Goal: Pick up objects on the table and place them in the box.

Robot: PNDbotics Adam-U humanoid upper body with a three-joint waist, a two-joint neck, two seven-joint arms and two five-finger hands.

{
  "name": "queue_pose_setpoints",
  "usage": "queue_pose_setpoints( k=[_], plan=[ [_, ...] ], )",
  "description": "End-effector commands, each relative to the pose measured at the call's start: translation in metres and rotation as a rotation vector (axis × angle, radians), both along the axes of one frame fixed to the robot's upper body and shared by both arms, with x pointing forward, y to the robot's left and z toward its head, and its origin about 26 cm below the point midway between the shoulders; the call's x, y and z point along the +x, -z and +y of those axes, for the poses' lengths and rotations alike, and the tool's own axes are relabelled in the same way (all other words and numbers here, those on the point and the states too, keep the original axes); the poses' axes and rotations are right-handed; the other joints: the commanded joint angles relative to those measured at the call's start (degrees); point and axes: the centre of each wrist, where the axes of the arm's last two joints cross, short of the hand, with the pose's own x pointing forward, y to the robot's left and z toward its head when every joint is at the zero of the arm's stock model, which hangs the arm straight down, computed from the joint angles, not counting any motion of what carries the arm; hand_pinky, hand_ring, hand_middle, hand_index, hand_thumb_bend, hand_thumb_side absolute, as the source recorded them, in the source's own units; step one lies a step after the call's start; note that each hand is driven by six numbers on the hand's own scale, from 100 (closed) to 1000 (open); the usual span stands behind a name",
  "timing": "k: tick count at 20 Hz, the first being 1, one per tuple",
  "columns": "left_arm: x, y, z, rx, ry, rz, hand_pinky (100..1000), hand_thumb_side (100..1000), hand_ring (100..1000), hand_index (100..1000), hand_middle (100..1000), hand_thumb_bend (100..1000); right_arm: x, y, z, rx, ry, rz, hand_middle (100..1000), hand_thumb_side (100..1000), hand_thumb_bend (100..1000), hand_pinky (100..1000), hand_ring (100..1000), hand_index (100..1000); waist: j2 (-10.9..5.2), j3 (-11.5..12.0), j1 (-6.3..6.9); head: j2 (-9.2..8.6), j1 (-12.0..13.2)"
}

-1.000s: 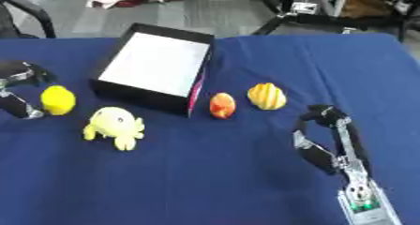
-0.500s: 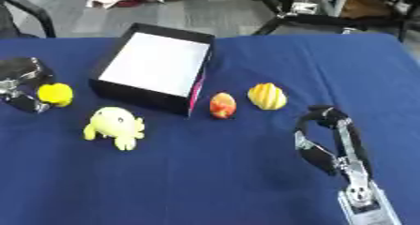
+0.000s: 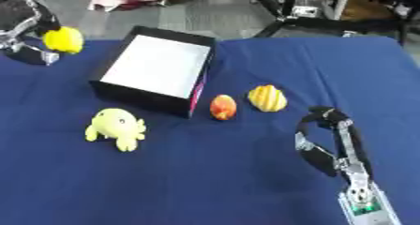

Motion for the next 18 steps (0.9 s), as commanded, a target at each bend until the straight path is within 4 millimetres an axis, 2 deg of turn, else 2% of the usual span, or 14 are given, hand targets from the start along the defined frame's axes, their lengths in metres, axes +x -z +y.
queue_pose_setpoints(
  k=[1, 4, 8, 9, 10, 11, 14, 15, 18],
  plan=[
    [0.006, -0.003, -0.031, -0.021, 0.085, -0.006, 701, 125, 486, 626, 456, 273, 0.003, -0.007, 0.002, 0.0, -0.021, -0.022, 737, 100, 100, 796, 755, 581, -1.44, -0.52, -0.88, -0.08, 0.95],
    [0.012, 0.016, -0.051, 0.014, 0.119, 0.051, 715, 142, 504, 653, 480, 292, 0.004, -0.008, 0.005, 0.007, -0.035, -0.025, 737, 100, 100, 796, 755, 581, -1.31, -1.55, -1.03, -0.08, 1.54],
    [0.015, 0.044, -0.057, 0.046, 0.09, 0.112, 731, 182, 553, 714, 536, 342, 0.005, -0.008, 0.006, 0.009, -0.039, -0.025, 737, 100, 100, 796, 755, 581, -1.18, -2.45, -0.92, -0.08, 2.03],
    [0.015, 0.049, -0.057, 0.048, 0.077, 0.114, 751, 256, 607, 769, 593, 416, 0.005, -0.008, 0.006, 0.01, -0.039, -0.025, 737, 100, 100, 796, 755, 581, -1.19, -2.59, -0.87, -0.08, 2.01],
    [0.015, 0.052, -0.056, 0.05, 0.065, 0.108, 755, 268, 614, 777, 601, 429, 0.005, -0.008, 0.006, 0.011, -0.039, -0.024, 737, 100, 100, 796, 755, 581, -1.2, -2.67, -0.84, -0.08, 1.94],
    [0.015, 0.054, -0.056, 0.054, 0.056, 0.099, 783, 381, 673, 833, 665, 541, 0.005, -0.008, 0.006, 0.011, -0.039, -0.025, 737, 100, 100, 796, 755, 581, -1.22, -2.71, -0.82, -0.08, 1.88],
    [0.015, 0.057, -0.054, 0.074, 0.029, 0.064, 814, 599, 735, 879, 740, 747, 0.005, -0.008, 0.006, 0.011, -0.039, -0.026, 737, 100, 100, 796, 755, 581, -1.32, -2.69, -0.79, -0.08, 1.85],
    [0.015, 0.057, -0.052, 0.08, 0.024, 0.057, 828, 646, 757, 898, 767, 793, 0.005, -0.008, 0.006, 0.011, -0.038, -0.026, 737, 100, 100, 796, 755, 581, -1.36, -2.65, -0.78, -0.08, 1.83],
    [0.015, 0.051, -0.043, 0.103, 0.017, 0.046, 858, 709, 802, 937, 827, 859, 0.004, -0.007, 0.005, 0.009, -0.033, -0.023, 736, 100, 100, 796, 755, 581, -1.48, -2.4, -0.76, -0.08, 1.76]
  ],
)
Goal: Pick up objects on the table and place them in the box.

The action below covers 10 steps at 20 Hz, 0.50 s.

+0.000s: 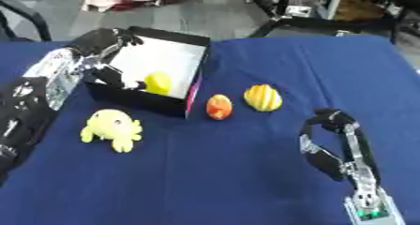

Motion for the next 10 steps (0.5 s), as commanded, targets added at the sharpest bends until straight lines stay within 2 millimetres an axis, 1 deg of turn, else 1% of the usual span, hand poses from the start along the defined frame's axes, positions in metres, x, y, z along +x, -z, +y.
queue_pose_setpoints(
  k=[1, 3, 8, 9, 10],
  plan=[
    [0.002, -0.022, 0.014, 0.026, -0.011, -0.051, 866, 720, 813, 947, 843, 876, 0.001, -0.005, -0.002, -0.006, -0.003, -0.017, 736, 100, 100, 796, 755, 581, -1.5, 0.21, -0.48, -0.08, -0.03],
    [0.001, -0.032, 0.021, 0.037, -0.002, -0.065, 878, 719, 826, 956, 861, 878, 0.001, -0.005, -0.003, -0.007, 0.0, -0.018, 736, 100, 100, 797, 755, 581, -1.57, 0.5, -0.43, -0.08, -0.13],
    [-0.008, -0.068, 0.041, 0.085, 0.063, -0.099, 895, 698, 846, 966, 890, 849, 0.0, -0.005, -0.006, -0.012, 0.011, -0.016, 736, 100, 100, 796, 755, 581, -1.71, 1.23, -0.16, -0.08, -0.72],
    [-0.011, -0.075, 0.044, 0.098, 0.08, -0.104, 893, 683, 842, 964, 886, 839, 0.0, -0.005, -0.006, -0.013, 0.013, -0.016, 736, 100, 100, 797, 755, 581, -1.73, 1.35, -0.1, -0.08, -0.92],
    [-0.014, -0.081, 0.048, 0.112, 0.097, -0.112, 882, 633, 822, 950, 862, 791, 0.0, -0.005, -0.007, -0.015, 0.015, -0.016, 736, 100, 100, 797, 755, 581, -1.74, 1.47, -0.03, -0.08, -1.11]
  ],
)
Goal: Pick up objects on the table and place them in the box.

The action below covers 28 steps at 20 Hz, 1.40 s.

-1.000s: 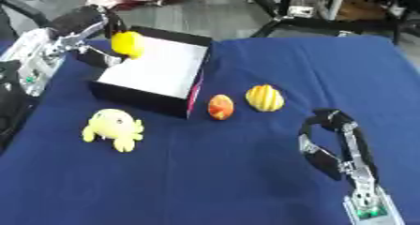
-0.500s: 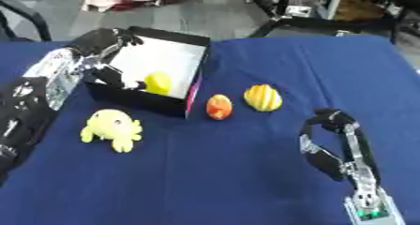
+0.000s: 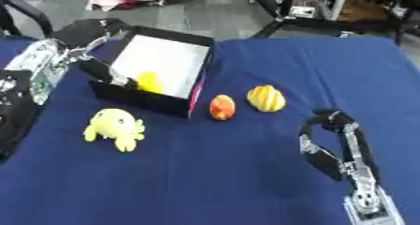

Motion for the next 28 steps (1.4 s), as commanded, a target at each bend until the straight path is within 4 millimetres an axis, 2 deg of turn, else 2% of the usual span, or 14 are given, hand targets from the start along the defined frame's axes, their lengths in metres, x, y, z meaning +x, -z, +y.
queue_pose_setpoints(
  k=[1, 2, 3, 5, 6, 9, 12, 15, 18, 23, 28],
  plan=[
    [-0.01, -0.036, 0.019, 0.049, 0.048, -0.059, 882, 633, 822, 950, 862, 791, 0.002, -0.006, -0.006, -0.017, 0.012, -0.021, 736, 100, 100, 797, 755, 581, -1.74, 0.2, 0.02, -0.08, -0.57],
    [-0.014, -0.04, 0.023, 0.065, 0.069, -0.063, 860, 549, 770, 913, 794, 707, 0.001, -0.006, -0.007, -0.019, 0.015, -0.02, 736, 100, 100, 797, 755, 581, -1.75, 0.34, 0.13, -0.08, -0.77],
    [-0.019, -0.043, 0.028, 0.082, 0.09, -0.065, 851, 517, 753, 899, 771, 674, 0.001, -0.006, -0.007, -0.02, 0.017, -0.021, 736, 100, 100, 797, 755, 581, -1.75, 0.42, 0.22, -0.08, -0.88],
    [-0.03, -0.046, 0.038, 0.115, 0.13, -0.061, 844, 499, 741, 886, 755, 651, 0.001, -0.006, -0.008, -0.024, 0.019, -0.021, 736, 100, 100, 797, 755, 581, -1.75, 0.49, 0.36, -0.08, -1.02],
    [-0.035, -0.045, 0.042, 0.135, 0.152, -0.049, 834, 471, 714, 863, 722, 609, 0.001, -0.007, -0.009, -0.025, 0.02, -0.022, 736, 100, 100, 797, 755, 582, -1.74, 0.59, 0.47, -0.08, -1.19],
    [-0.052, -0.038, 0.055, 0.197, 0.21, 0.014, 822, 449, 690, 843, 692, 575, 0.001, -0.007, -0.009, -0.029, 0.02, -0.023, 736, 100, 100, 797, 755, 581, -1.77, 0.68, 0.66, -0.08, -1.43],
    [-0.072, -0.042, 0.065, 0.125, 0.277, 0.229, 803, 433, 669, 819, 666, 538, 0.002, -0.008, -0.01, -0.034, 0.018, -0.024, 736, 100, 100, 797, 755, 581, -1.8, 0.59, 0.83, -0.08, -1.37],
    [-0.086, -0.048, 0.056, 0.115, 0.302, 0.447, 796, 426, 664, 814, 661, 531, 0.002, -0.008, -0.01, -0.036, 0.017, -0.024, 736, 100, 100, 797, 755, 581, -1.8, 0.54, 0.84, -0.08, -1.39],
    [-0.092, -0.047, 0.045, 0.134, 0.326, 0.579, 791, 418, 659, 809, 655, 528, 0.002, -0.008, -0.01, -0.036, 0.018, -0.023, 735, 100, 100, 797, 755, 581, -1.77, 0.5, 0.78, -0.08, -1.38],
    [-0.092, -0.034, 0.034, 0.174, 0.325, 0.651, 787, 407, 658, 811, 657, 522, 0.002, -0.008, -0.009, -0.034, 0.015, -0.024, 735, 100, 100, 797, 755, 582, -1.71, 0.4, 0.77, -0.08, -1.34],
    [-0.084, -0.019, 0.033, 0.242, 0.272, 0.656, 795, 387, 673, 828, 679, 535, 0.002, -0.008, -0.009, -0.032, 0.016, -0.024, 735, 100, 100, 797, 754, 581, -1.74, 0.28, 0.75, -0.08, -1.42]
  ],
)
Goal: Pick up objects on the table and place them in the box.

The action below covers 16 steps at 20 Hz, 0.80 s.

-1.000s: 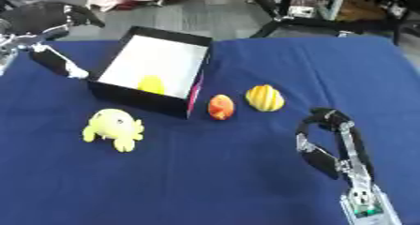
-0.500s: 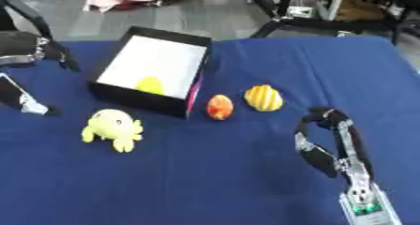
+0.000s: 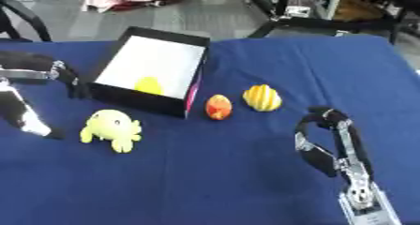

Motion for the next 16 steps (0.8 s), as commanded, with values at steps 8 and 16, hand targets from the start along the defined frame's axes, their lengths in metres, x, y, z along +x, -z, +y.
queue_pose_setpoints(
  k=[8, 16],
  plan=[
    [0.015, 0.016, -0.005, 0.154, 0.041, -0.068, 801, 359, 683, 841, 698, 545, 0.002, -0.007, -0.004, -0.017, 0.004, -0.024, 735, 100, 100, 797, 754, 581, -1.63, -0.03, 0.53, -0.08, -0.2],
    [0.023, 0.036, -0.016, 0.139, 0.009, -0.178, 808, 340, 691, 854, 713, 548, 0.003, -0.008, -0.003, -0.013, 0.0, -0.025, 734, 100, 100, 797, 754, 581, -1.62, -0.1, 0.29, -0.08, -0.06]
  ],
)
